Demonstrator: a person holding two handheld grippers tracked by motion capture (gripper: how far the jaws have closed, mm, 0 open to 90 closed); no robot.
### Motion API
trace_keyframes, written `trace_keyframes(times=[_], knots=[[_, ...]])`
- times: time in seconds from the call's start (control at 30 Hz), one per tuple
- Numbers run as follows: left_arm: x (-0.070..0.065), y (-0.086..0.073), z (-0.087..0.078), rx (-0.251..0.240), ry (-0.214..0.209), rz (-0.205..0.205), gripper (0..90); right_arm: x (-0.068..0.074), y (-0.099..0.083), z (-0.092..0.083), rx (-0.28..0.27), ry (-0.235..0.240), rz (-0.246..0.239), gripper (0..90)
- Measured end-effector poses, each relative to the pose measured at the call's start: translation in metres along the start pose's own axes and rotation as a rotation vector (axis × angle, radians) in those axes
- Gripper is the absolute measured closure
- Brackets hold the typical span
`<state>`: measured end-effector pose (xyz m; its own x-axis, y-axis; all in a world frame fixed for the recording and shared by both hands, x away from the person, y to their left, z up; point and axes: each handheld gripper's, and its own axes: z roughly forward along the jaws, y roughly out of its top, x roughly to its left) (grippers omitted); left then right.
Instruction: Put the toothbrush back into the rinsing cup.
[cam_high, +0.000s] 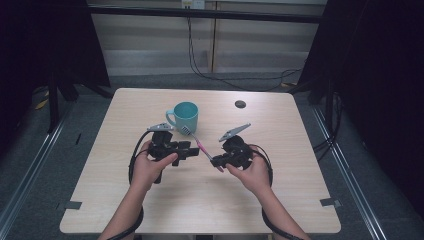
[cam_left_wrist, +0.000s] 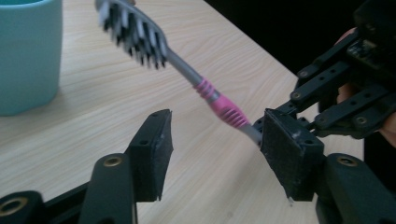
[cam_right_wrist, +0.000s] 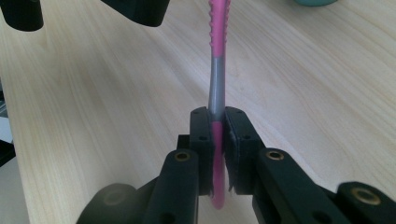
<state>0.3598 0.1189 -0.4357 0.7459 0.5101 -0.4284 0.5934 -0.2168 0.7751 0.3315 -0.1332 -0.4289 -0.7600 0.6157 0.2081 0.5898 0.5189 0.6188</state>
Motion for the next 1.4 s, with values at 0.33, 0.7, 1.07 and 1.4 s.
trace_keyframes(times=[0.33, 0.7, 1.07, 1.4], knots=[[0.0, 0.002, 0.003, -0.015, -0.02, -0.035, 51.2, 0.0, 0.0, 0.002, -0.007, 0.005, 0.002, 82.7], [0.001, 0.001, 0.006, -0.021, -0.015, -0.058, 56.1, 0.006, 0.002, 0.007, -0.017, 0.021, -0.004, 82.7], [0.0, 0.002, 0.006, -0.063, -0.039, -0.104, 69.8, 0.006, 0.004, 0.009, -0.027, 0.026, 0.004, 82.6], [-0.003, 0.005, 0.007, -0.094, -0.046, -0.11, 73.7, 0.008, 0.005, 0.011, -0.037, 0.031, 0.018, 82.6]])
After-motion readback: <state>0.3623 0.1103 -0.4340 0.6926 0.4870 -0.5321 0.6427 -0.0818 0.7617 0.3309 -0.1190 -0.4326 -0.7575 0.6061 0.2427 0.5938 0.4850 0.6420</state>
